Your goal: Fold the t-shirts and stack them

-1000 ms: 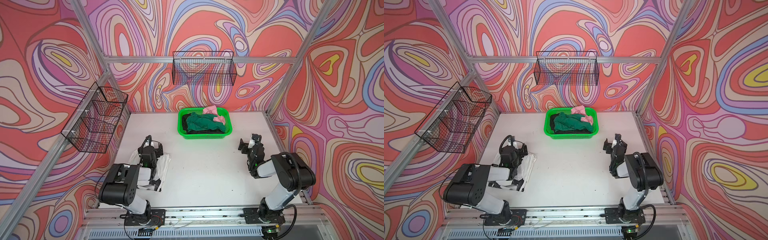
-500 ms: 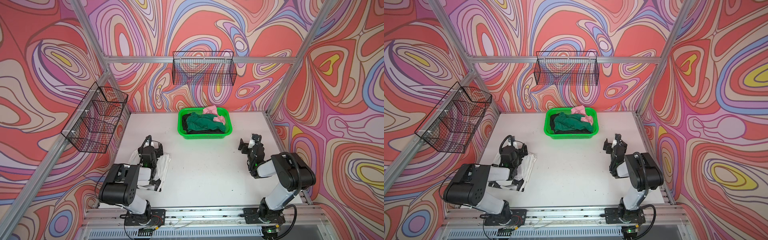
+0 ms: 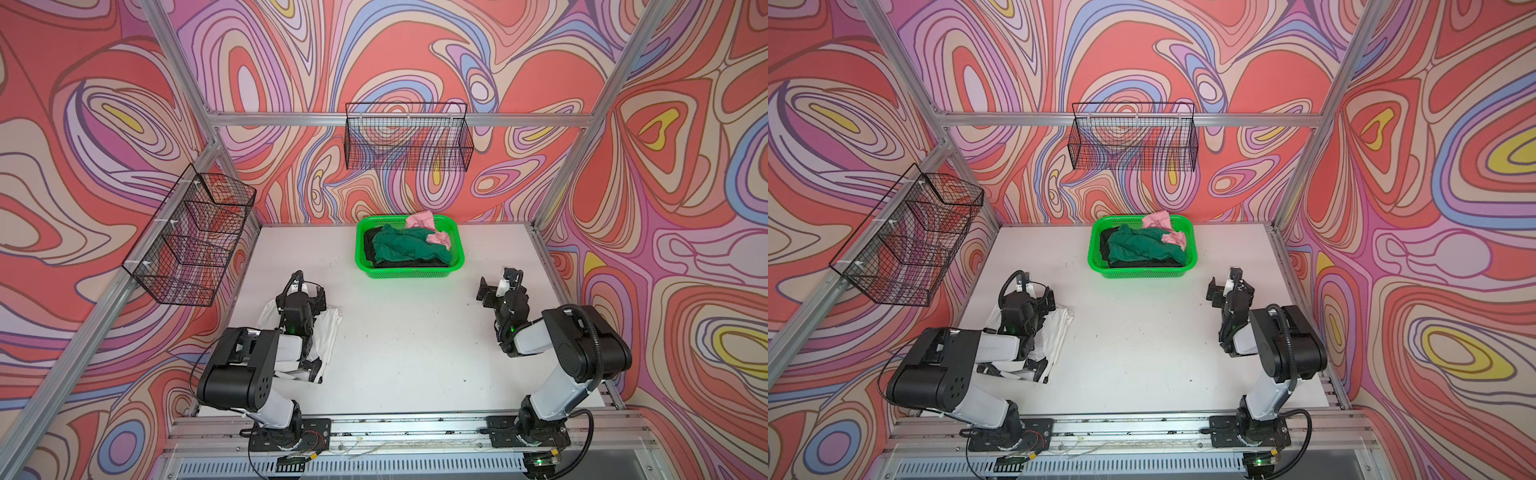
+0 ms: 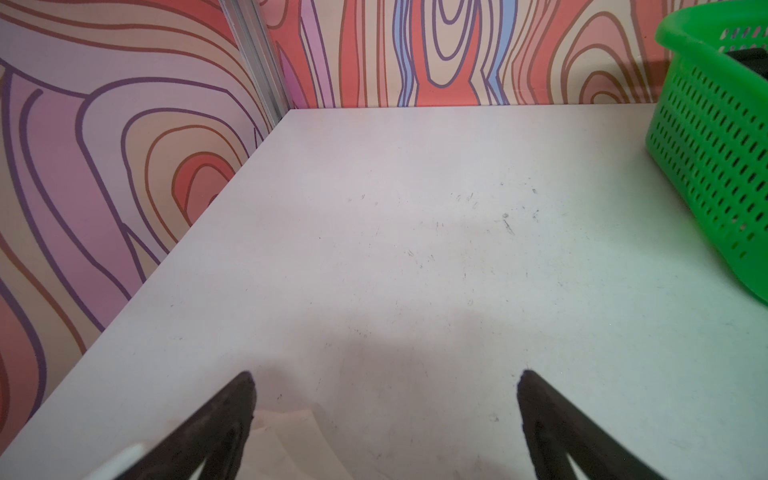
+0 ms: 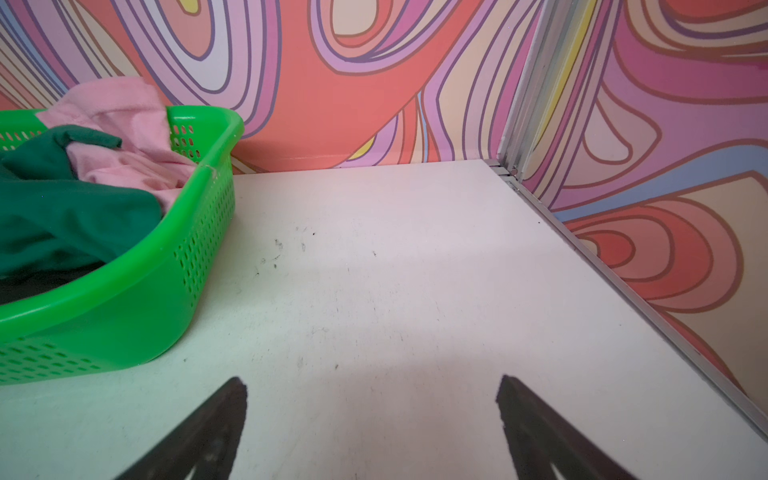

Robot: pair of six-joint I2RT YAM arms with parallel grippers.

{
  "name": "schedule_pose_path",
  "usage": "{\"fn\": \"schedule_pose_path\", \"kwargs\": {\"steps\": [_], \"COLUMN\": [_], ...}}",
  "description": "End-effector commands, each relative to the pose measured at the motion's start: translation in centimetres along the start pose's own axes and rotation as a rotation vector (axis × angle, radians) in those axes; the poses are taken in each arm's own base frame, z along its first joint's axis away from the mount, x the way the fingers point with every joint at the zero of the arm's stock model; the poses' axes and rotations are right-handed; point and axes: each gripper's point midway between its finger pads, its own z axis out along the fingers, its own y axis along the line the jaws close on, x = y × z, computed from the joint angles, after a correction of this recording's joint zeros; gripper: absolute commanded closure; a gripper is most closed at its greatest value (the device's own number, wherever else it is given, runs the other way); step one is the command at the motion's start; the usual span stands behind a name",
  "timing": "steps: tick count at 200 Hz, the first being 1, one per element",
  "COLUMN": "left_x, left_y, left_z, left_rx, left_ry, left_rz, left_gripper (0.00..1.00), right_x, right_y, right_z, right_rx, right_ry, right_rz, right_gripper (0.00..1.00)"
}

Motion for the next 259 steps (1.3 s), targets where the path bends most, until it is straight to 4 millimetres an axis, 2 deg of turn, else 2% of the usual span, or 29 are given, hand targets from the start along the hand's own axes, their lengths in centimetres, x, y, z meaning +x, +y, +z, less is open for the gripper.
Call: {"fn": "schedule_pose_path", "kwargs": {"steps": [1, 14, 25, 37, 43, 53, 65, 72, 76, 79, 85, 94, 100, 109, 120, 144, 152, 168, 182, 185, 189, 191, 210, 224, 243, 259], "left_x": [-0.4, -0.4, -0.3, -0.8, -1.2, -2.6, -5.5, -7.7, -8.3, -10.3, -12.1, -14.6, -15.9, -17.3, -17.7, -18.0, -18.0, -17.4, -16.8, -16.8, -16.1, -15.9, -14.1, -13.1, -13.2, -13.3], "left_y": [-0.1, -0.1, 0.0, 0.3, 0.2, 0.5, 0.6, 1.2, 1.4, 1.4, 1.3, 0.7, 0.4, 0.3, 0.4, 1.2, 1.4, 1.8, 0.6, 0.3, 0.0, 0.0, 0.7, 1.2, 0.5, 0.2], "left_z": [0.0, 0.0, 0.0, -0.4, -0.7, -1.3, -2.4, -3.2, -3.8, -4.3, -5.1, -6.8, -7.9, -9.3, -11.0, -14.1, -15.1, -16.4, -16.9, -17.0, -17.0, -17.1, -17.1, -17.0, -17.0, -16.8], "left_rx": [0.000, 0.000, 0.002, -0.022, -0.009, -0.061, -0.089, -0.112, -0.107, -0.097, -0.073, -0.003, 0.039, 0.084, 0.115, 0.145, 0.155, 0.161, 0.227, 0.243, 0.248, 0.248, 0.187, 0.143, 0.174, 0.183], "left_ry": [-0.020, -0.018, -0.018, -0.023, -0.023, -0.028, -0.037, -0.077, -0.077, -0.108, -0.135, -0.155, -0.164, -0.172, -0.148, -0.114, -0.111, -0.090, -0.052, -0.050, -0.017, -0.010, 0.057, 0.076, 0.080, 0.082], "left_rz": [0.006, 0.006, 0.002, -0.005, -0.002, 0.029, 0.027, -0.057, -0.103, -0.139, -0.180, -0.229, -0.257, -0.318, -0.398, -0.484, -0.490, -0.569, -0.557, -0.543, -0.519, -0.512, -0.479, -0.475, -0.470, -0.468], "left_gripper": [0.00, 0.00, 0.00, 0.00, 0.00, 0.00, 0.00, 0.00, 0.00, 0.00, 0.00, 0.00, 0.00, 0.00, 0.00, 0.00, 0.00, 0.00, 0.00, 0.00, 0.00, 0.00, 0.00, 0.00, 0.00, 0.00], "right_x": [-1.0, -1.3, -1.9, -3.8, -6.1, -9.2, -11.5, -11.4, -11.1, -10.9, -11.5, -13.3, -14.1, -14.5, -15.0, -14.2, -12.7, -11.4, -10.4, -9.4, -8.6, -8.9, -7.1, -6.6, -5.1, -3.7], "right_y": [-0.2, -0.6, -1.9, -2.7, -2.8, -3.0, -5.0, -6.5, -7.2, -7.5, -6.9, -4.5, -4.0, -2.8, -1.2, 2.8, 4.0, 5.7, 6.5, 6.7, 6.9, 7.0, 8.6, 10.2, 11.6, 11.9], "right_z": [0.1, -0.1, -0.2, -0.3, -0.7, -1.7, -3.1, -4.0, -4.7, -5.0, -4.9, -3.8, -3.6, -3.0, -2.2, 1.0, 2.3, 4.5, 6.3, 6.9, 7.5, 7.6, 9.7, 10.8, 12.2, 13.2], "right_rx": [0.009, 0.033, 0.113, 0.165, 0.171, 0.173, 0.278, 0.378, 0.435, 0.465, 0.425, 0.238, 0.212, 0.158, 0.069, -0.065, -0.087, -0.130, -0.120, -0.110, -0.105, -0.107, -0.101, -0.111, -0.105, -0.089], "right_ry": [-0.035, -0.046, -0.043, -0.009, -0.041, -0.089, -0.106, -0.067, -0.037, -0.018, -0.003, 0.020, 0.031, 0.064, 0.086, 0.290, 0.385, 0.485, 0.542, 0.571, 0.595, 0.597, 0.668, 0.679, 0.722, 0.758], "right_rz": [0.004, 0.006, 0.034, 0.045, 0.062, 0.123, 0.333, 0.477, 0.569, 0.628, 0.696, 0.624, 0.602, 0.616, 0.610, 0.525, 0.496, 0.461, 0.419, 0.409, 0.395, 0.391, 0.319, 0.261, 0.210, 0.189], "right_gripper": [0.02, 0.02, 0.02, 0.02, 0.02, 0.02, 0.02, 0.02, 0.02, 0.02, 0.02, 0.02, 0.02, 0.02, 0.02, 0.02, 0.02, 0.05, 0.10, 0.12, 0.14, 0.15, 0.19, 0.23, 0.27, 0.31]}}
